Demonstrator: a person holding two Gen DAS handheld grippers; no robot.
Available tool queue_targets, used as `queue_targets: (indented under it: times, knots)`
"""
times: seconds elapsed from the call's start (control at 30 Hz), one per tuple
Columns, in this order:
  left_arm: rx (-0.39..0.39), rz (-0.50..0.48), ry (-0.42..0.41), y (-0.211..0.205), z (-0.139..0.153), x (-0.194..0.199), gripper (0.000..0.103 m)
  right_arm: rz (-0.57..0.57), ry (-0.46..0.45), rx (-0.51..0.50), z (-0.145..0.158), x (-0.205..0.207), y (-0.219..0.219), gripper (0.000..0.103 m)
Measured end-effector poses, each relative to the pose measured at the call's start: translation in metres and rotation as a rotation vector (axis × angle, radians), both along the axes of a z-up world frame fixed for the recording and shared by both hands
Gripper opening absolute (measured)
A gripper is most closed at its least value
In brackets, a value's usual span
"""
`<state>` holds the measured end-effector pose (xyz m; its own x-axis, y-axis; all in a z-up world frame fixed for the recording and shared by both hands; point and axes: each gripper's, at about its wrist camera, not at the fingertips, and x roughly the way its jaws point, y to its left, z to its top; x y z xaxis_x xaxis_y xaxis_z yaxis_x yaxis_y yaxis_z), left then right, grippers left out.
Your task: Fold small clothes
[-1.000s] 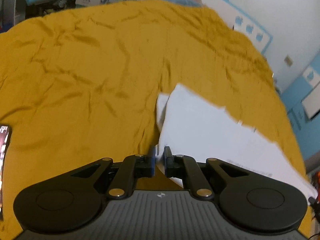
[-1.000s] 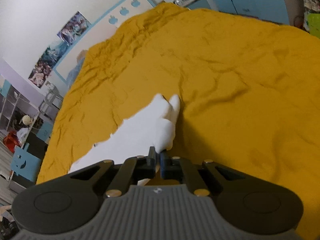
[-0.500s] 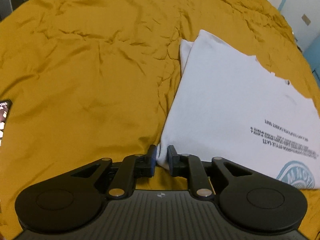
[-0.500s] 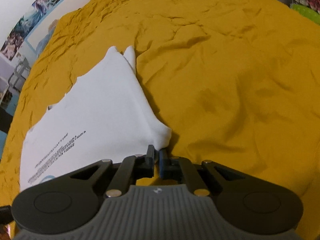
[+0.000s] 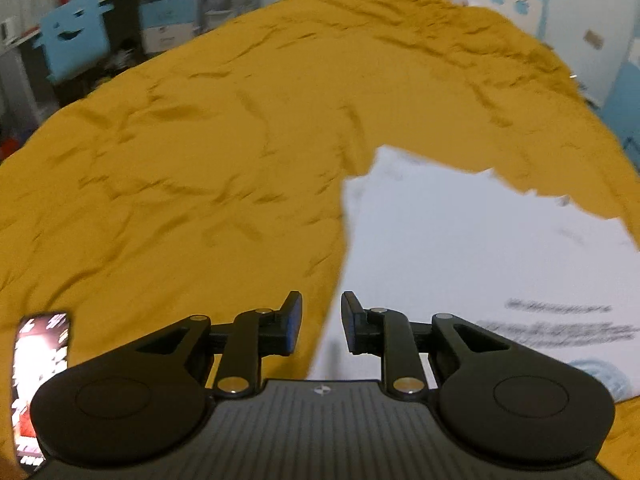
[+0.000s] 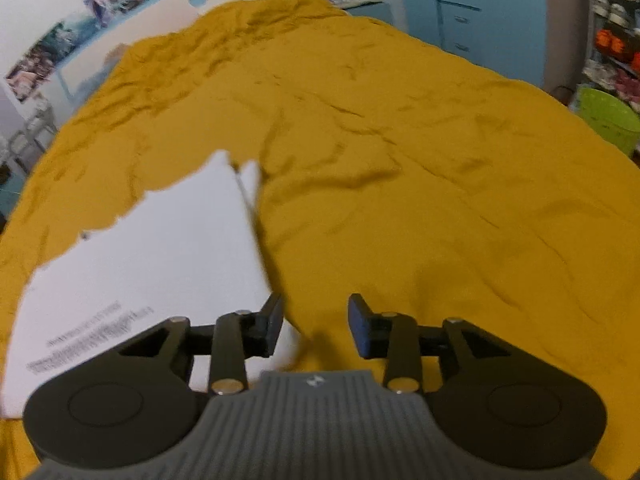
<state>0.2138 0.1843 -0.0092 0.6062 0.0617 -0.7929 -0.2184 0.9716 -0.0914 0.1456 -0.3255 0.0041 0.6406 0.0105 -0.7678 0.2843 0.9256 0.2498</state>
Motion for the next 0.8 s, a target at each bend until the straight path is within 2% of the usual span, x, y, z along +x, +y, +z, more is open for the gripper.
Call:
queue_targets:
  times: [0.07, 0.27, 0.57, 0.8]
  knots:
    - [-0.003, -0.040, -0.018, -0.010, 0.003, 0.010, 0.027, 0.025, -0.023, 0.026, 0.001, 0.014, 0.004, 0.046]
    - [-0.076, -0.147, -0.040, -0.038, -0.004, 0.045, 0.027, 0.084, -0.033, 0.102, -0.009, 0.063, 0.015, 0.059]
    - [-0.168, -0.280, -0.042, -0.076, -0.028, 0.090, 0.027, 0.059, -0.010, 0.223, -0.040, 0.123, 0.008, 0.064]
    - [-0.207, -0.359, -0.039, -0.107, -0.047, 0.126, 0.027, 0.065, -0.005, 0.223, -0.061, 0.163, 0.003, 0.064]
